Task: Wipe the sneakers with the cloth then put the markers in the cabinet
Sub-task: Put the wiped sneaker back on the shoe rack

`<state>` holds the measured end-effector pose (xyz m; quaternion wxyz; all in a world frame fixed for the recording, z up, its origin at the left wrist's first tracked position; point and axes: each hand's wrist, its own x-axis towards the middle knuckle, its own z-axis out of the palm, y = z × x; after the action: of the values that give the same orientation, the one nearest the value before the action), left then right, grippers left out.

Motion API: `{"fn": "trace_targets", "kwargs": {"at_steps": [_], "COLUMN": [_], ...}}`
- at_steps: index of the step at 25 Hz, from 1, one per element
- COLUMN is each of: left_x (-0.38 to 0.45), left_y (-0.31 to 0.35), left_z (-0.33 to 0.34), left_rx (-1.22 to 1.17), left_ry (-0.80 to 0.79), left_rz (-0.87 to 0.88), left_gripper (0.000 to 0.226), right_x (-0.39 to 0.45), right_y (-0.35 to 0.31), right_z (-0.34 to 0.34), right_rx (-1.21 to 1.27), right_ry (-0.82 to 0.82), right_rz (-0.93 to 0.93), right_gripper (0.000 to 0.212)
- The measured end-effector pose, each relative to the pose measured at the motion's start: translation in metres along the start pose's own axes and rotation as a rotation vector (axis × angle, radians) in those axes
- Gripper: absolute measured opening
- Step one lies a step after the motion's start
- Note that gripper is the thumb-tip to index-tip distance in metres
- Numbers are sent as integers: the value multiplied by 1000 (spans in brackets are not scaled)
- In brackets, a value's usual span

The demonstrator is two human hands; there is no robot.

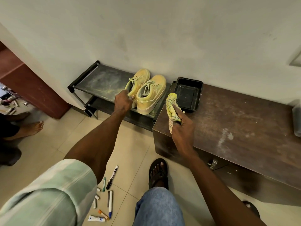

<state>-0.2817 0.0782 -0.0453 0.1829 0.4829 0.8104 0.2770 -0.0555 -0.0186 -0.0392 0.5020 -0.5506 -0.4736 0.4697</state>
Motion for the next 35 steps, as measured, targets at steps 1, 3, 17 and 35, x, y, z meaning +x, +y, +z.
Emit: {"fn": "trace_targets", "kwargs": {"at_steps": [1, 3, 17, 35], "left_x": [0, -2, -161, -107], "left_y": [-1, -3, 145, 134], "left_z": [-2, -8, 31, 33], "left_rx": [5, -63, -468, -353], "left_ry": [-34, -70, -85, -73], "left_rz": [-10, -73, -36, -47], "left_gripper": [34, 42, 30, 24], "right_x": [0, -2, 10, 149], "right_y": [-1, -1, -24, 6], "right_z": [-2, -7, -88, -16], "right_rx": [-5, -13, -231, -1313], "right_ry": [3, 0, 277, -476], "right_rz": [-9, -24, -235, -246], "right_gripper": [64, 64, 58, 50]}}
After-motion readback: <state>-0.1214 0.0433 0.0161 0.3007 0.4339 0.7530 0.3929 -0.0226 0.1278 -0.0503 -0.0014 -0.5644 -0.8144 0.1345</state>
